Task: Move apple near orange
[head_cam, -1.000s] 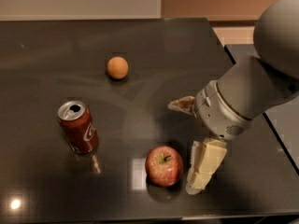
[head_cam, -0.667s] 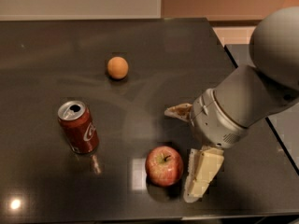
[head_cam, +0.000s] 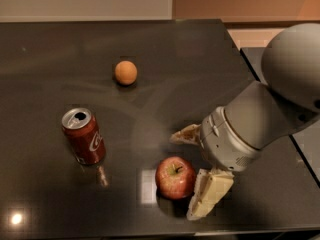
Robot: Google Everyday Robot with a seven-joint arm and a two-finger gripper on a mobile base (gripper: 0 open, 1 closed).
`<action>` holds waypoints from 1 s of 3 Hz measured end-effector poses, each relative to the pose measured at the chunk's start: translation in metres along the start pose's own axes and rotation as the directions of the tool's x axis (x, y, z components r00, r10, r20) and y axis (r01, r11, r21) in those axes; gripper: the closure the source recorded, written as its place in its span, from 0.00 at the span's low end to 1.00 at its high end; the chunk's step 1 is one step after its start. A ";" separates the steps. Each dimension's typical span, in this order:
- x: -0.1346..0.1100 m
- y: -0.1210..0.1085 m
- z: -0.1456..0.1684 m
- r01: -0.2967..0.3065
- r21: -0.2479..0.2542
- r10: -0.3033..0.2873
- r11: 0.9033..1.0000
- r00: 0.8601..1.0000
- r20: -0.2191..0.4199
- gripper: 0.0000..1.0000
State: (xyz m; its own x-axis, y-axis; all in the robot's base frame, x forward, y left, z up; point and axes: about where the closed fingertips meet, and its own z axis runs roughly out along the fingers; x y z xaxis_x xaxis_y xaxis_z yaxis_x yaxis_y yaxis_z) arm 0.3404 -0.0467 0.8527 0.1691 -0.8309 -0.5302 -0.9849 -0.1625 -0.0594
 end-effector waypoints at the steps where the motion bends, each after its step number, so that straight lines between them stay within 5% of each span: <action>1: -0.002 0.002 0.005 0.004 -0.012 -0.004 1.000 1.000 0.006 0.41; 2: -0.004 -0.004 0.002 -0.010 -0.008 0.010 1.000 1.000 0.004 0.64; 3: -0.004 -0.035 -0.011 -0.061 0.045 0.062 0.997 0.998 -0.012 0.88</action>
Offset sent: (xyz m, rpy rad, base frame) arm 0.0147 0.0050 0.0045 0.0040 0.0259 -0.0305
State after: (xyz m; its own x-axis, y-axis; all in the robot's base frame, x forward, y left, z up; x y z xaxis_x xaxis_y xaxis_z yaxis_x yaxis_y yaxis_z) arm 0.3741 -0.0432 0.8660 0.1082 -0.8456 -0.5227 -0.9941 -0.0871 -0.0648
